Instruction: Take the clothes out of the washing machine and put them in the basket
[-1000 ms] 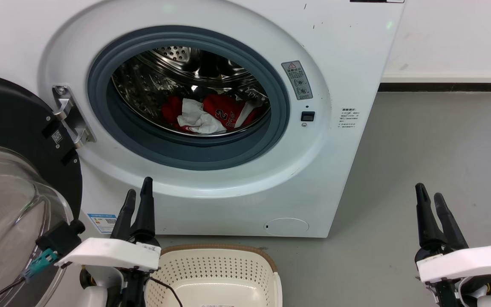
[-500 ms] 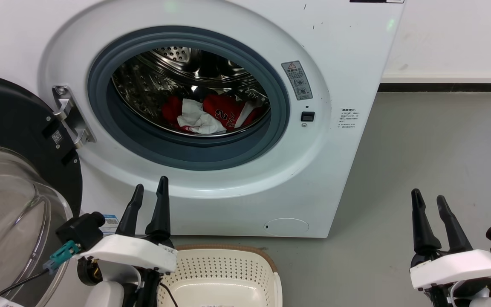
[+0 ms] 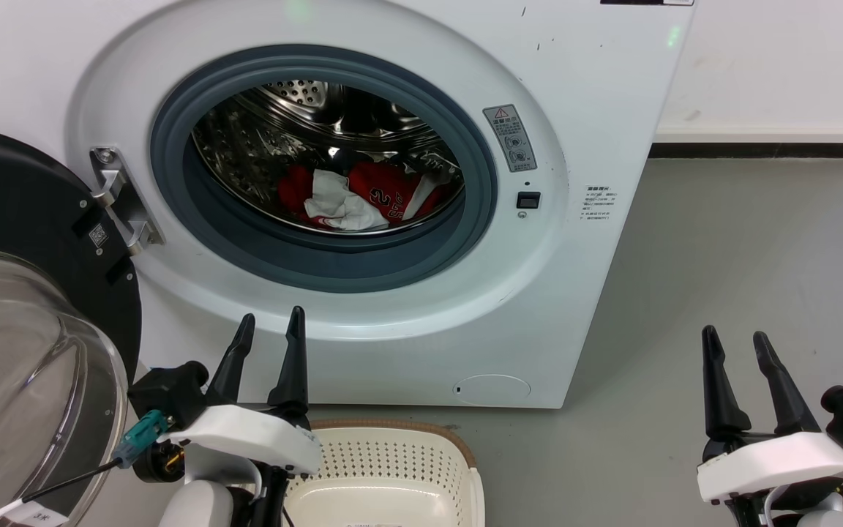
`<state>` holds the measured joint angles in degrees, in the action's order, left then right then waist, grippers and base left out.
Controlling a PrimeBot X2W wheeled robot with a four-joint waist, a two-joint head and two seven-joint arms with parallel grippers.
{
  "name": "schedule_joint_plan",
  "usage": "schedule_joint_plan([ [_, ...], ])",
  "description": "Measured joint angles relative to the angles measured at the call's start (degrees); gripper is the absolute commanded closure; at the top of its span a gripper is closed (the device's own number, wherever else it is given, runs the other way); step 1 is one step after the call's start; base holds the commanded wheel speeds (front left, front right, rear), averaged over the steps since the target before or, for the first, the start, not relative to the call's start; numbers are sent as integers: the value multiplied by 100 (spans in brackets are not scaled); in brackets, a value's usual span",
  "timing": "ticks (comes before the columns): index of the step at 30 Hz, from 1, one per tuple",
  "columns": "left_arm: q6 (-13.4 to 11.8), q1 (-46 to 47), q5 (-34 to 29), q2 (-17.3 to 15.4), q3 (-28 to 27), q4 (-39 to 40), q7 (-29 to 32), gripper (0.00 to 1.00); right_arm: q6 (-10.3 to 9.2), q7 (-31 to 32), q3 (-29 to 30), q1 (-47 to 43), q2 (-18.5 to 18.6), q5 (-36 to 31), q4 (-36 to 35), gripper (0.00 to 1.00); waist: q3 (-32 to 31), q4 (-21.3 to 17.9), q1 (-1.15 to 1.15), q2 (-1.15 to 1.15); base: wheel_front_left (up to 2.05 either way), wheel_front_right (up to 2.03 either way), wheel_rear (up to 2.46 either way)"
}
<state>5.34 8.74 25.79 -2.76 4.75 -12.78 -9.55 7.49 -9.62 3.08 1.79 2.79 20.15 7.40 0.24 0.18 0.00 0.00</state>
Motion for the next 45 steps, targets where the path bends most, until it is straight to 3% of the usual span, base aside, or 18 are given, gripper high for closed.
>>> schedule_joint_plan([
  [19, -89, 64, -1100, -3, 97, -152, -244, 0, 1, -227, -19, -4, 0, -1054, 84, 0, -18, 35, 0, 0, 0, 0, 0],
  [45, -241, 62, -2075, -7, 189, -254, -526, 0, 1, -428, -27, -3, 1, -2224, 129, 0, 24, 100, 0, 0, 0, 0, 0],
])
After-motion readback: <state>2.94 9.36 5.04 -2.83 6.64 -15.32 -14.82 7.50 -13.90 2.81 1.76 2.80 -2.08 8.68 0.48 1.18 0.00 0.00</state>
